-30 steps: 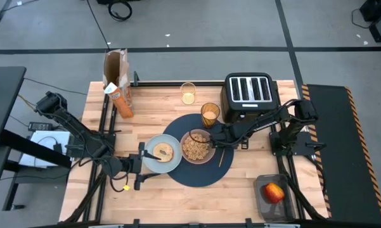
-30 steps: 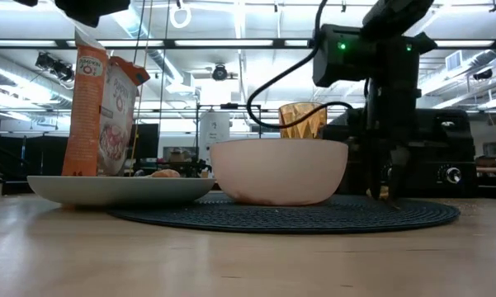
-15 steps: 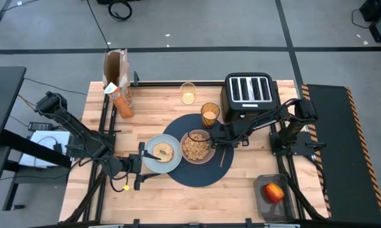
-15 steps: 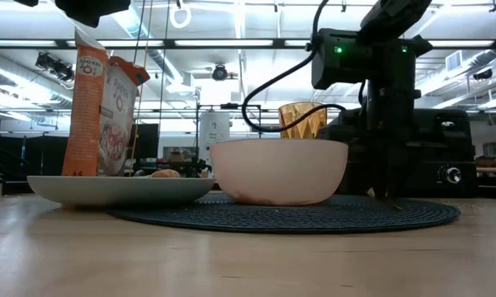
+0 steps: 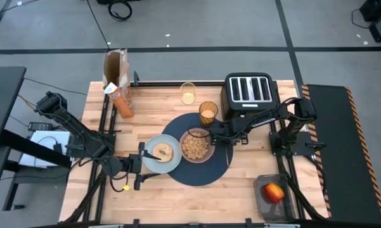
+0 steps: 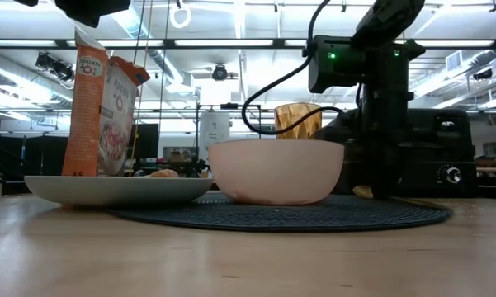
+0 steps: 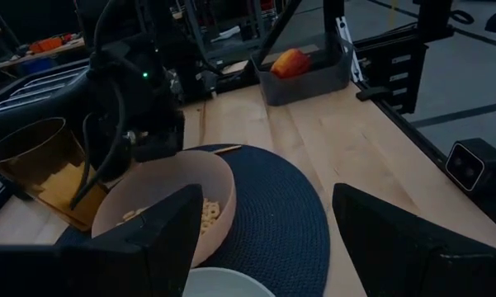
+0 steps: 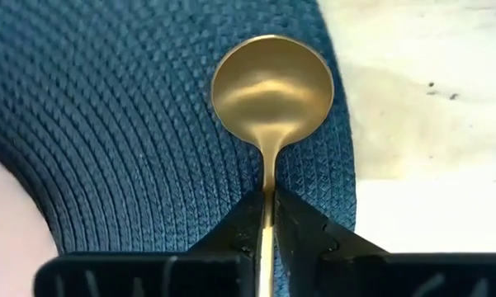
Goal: Arrange a breakfast setting
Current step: Put the gold spoon on the right of the orange bowl
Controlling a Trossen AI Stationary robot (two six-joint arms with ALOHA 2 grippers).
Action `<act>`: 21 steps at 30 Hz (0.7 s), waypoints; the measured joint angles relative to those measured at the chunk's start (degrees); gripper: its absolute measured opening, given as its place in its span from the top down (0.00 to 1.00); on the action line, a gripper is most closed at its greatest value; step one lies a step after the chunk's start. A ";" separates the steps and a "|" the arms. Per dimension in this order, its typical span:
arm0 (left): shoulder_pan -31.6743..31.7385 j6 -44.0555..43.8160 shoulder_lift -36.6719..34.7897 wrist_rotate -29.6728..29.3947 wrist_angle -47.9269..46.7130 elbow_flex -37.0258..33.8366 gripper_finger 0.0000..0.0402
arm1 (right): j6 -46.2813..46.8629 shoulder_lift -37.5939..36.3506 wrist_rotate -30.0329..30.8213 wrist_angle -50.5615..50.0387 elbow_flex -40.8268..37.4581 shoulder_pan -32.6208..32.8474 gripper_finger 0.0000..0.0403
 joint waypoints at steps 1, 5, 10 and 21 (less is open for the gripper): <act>0.00 0.00 0.00 -0.01 0.01 0.00 0.31 | 0.93 0.00 0.32 0.01 0.02 -0.07 0.90; 0.00 0.00 0.00 -0.01 0.01 0.00 0.31 | 2.56 0.02 1.43 -0.01 0.03 -0.09 0.89; 0.00 0.00 0.00 -0.01 0.01 0.00 0.31 | 3.15 0.02 1.44 -0.11 0.20 -0.07 0.89; 0.00 -0.01 0.00 0.01 -0.01 0.00 0.31 | 3.97 -0.04 2.96 -1.06 2.45 -0.31 0.89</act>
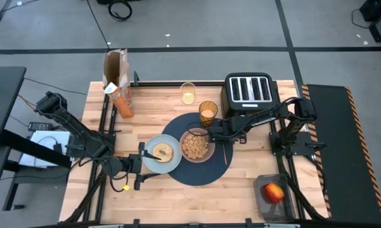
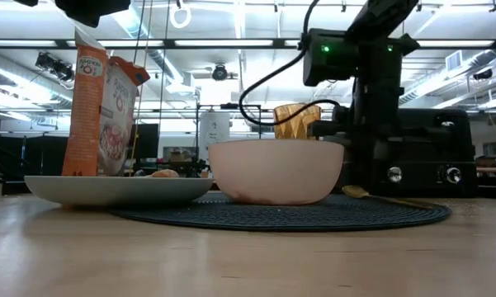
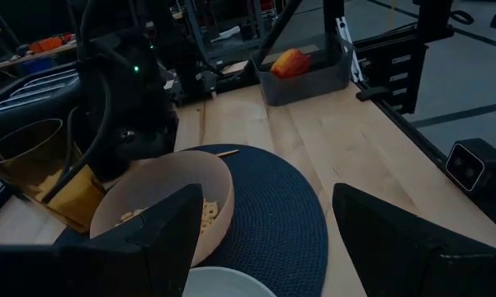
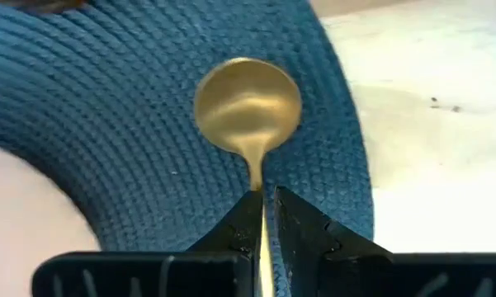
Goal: Arrange a breakfast setting
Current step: Put the gold spoon on the right of the orange bowl
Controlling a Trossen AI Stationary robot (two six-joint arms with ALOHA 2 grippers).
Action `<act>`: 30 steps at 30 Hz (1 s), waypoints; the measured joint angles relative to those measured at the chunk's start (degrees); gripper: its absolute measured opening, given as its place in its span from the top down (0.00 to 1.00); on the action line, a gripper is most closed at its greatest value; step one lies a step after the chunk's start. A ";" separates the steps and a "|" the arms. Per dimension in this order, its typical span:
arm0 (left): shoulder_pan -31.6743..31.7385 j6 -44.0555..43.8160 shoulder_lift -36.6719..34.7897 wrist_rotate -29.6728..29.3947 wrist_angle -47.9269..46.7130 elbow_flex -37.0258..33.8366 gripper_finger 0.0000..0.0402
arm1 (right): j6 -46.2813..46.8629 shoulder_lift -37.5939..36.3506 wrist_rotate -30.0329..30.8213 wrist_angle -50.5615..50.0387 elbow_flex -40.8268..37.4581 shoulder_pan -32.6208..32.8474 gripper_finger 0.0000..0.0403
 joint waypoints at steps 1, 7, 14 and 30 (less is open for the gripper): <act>0.00 -0.05 0.00 -0.01 0.00 0.00 0.31 | 0.37 0.00 -0.03 -0.02 -0.23 0.01 0.89; 0.00 -0.07 0.00 0.00 0.00 0.00 0.31 | -0.38 -0.18 -1.45 -0.44 -0.46 0.07 0.87; -1.00 -0.42 0.00 0.00 -0.02 0.00 0.31 | -3.80 -0.96 -3.90 -2.41 -0.46 4.46 0.85; -1.01 2.73 0.00 -0.02 5.09 0.00 0.31 | -1.11 -0.94 -1.65 -0.98 -0.46 16.56 0.85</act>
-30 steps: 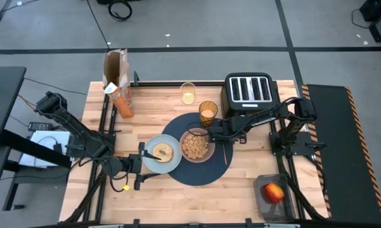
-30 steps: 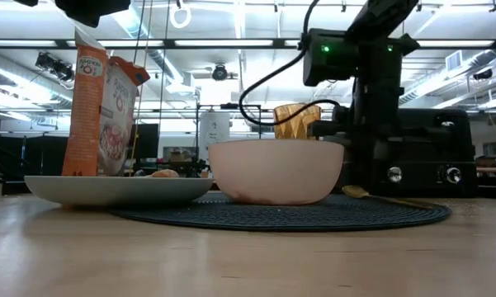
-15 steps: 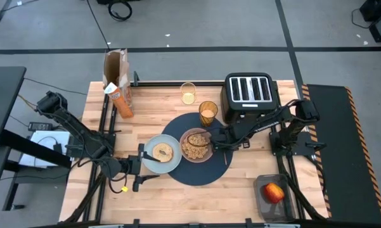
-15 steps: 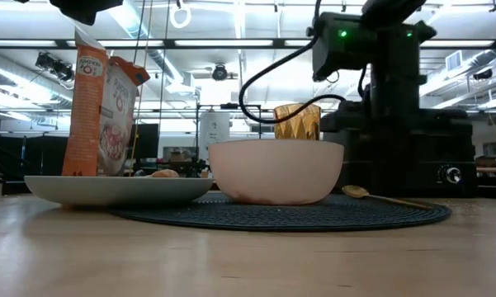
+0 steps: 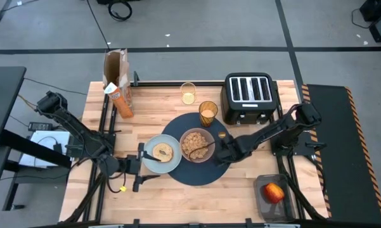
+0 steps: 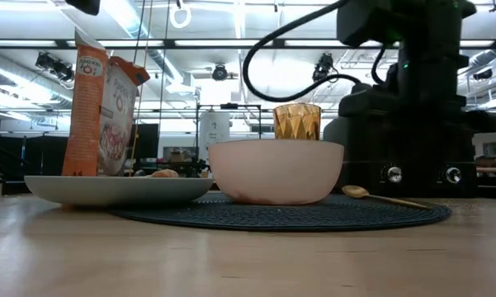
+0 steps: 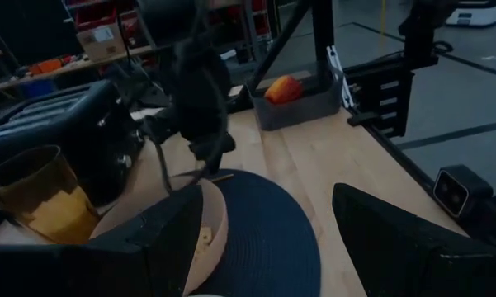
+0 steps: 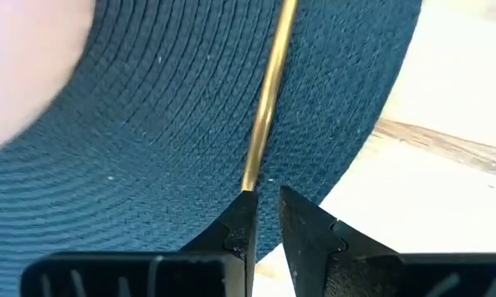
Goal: Arrange a breakfast setting
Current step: Put the gold spoon on the right of the orange bowl
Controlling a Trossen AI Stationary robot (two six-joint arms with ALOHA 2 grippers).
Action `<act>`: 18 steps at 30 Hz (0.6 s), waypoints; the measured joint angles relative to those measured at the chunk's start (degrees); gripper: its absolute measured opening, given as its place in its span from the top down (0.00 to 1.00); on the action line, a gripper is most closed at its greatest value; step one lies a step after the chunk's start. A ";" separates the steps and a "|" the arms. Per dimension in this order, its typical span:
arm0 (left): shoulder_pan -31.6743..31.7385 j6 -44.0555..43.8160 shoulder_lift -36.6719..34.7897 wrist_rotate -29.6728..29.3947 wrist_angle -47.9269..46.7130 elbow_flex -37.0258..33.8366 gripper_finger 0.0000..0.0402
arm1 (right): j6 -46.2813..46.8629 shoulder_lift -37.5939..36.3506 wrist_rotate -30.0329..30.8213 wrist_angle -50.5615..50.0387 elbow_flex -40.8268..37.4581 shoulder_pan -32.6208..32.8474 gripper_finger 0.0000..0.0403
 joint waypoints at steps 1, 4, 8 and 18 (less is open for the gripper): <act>0.00 0.42 0.00 0.00 0.50 0.00 0.31 | 0.02 0.49 0.49 0.11 0.03 0.50 0.85; 0.06 2.67 0.00 0.00 2.90 0.00 0.31 | -0.04 2.62 0.50 1.75 0.00 1.63 0.85; 0.07 4.98 0.00 -0.05 5.89 0.04 0.31 | -0.91 4.98 0.76 3.15 1.47 3.02 0.85; 0.17 5.37 0.00 -0.04 8.19 0.04 0.31 | -3.17 4.06 3.24 -2.88 3.93 3.20 0.85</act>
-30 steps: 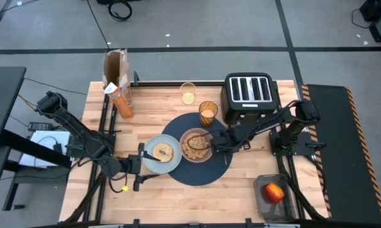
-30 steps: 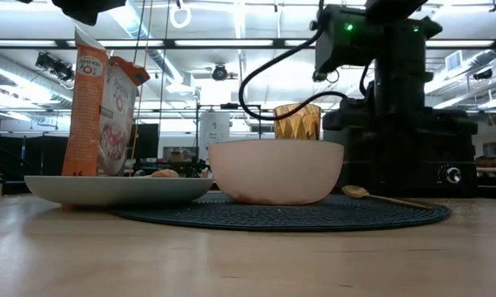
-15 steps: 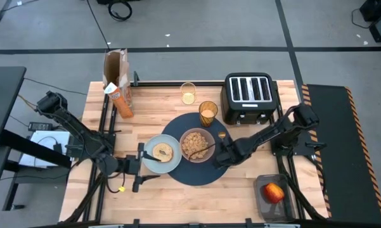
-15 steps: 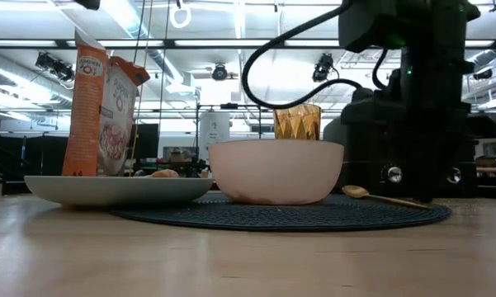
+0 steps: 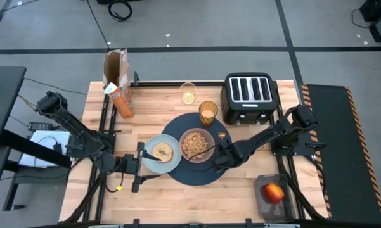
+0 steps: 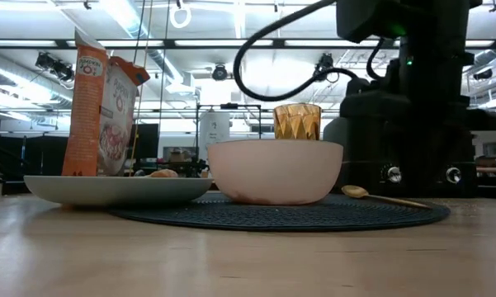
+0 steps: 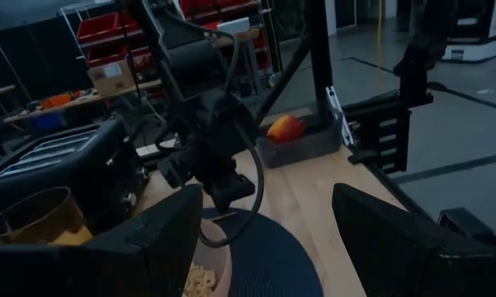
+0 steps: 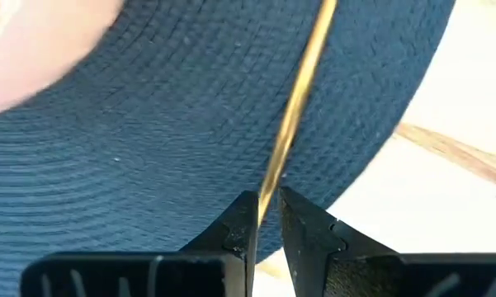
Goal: Arrange a breakfast setting
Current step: Put the gold spoon on the right of the orange bowl, then put the apple from the black bin on the top left of the orange bowl
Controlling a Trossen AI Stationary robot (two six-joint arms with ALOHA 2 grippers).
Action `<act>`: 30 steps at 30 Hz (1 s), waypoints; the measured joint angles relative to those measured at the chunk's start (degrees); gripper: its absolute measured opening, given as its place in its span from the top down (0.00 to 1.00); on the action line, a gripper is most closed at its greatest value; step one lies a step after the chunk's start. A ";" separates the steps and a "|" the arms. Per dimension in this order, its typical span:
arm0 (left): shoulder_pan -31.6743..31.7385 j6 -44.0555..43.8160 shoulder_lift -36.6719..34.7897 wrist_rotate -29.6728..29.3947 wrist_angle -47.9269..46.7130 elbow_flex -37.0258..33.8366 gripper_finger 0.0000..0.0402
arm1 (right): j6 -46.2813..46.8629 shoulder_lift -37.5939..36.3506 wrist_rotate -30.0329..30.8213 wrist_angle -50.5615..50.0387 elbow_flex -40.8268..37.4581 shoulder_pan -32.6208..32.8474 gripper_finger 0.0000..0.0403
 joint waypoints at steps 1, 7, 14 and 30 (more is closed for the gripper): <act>0.00 -0.02 0.00 0.00 0.50 0.00 0.31 | 0.00 -0.12 0.00 0.41 0.00 -0.02 0.85; 0.36 0.18 0.00 -0.17 1.56 0.00 0.31 | 1.98 -0.26 -0.37 -2.75 -0.62 0.00 0.85; 0.33 0.87 0.00 -0.54 1.78 0.00 0.31 | 0.99 -0.24 -1.22 4.15 -2.88 0.00 0.85; 0.33 2.03 0.00 -0.57 2.49 0.00 0.31 | -2.07 -1.95 2.01 -12.79 3.97 -0.32 0.85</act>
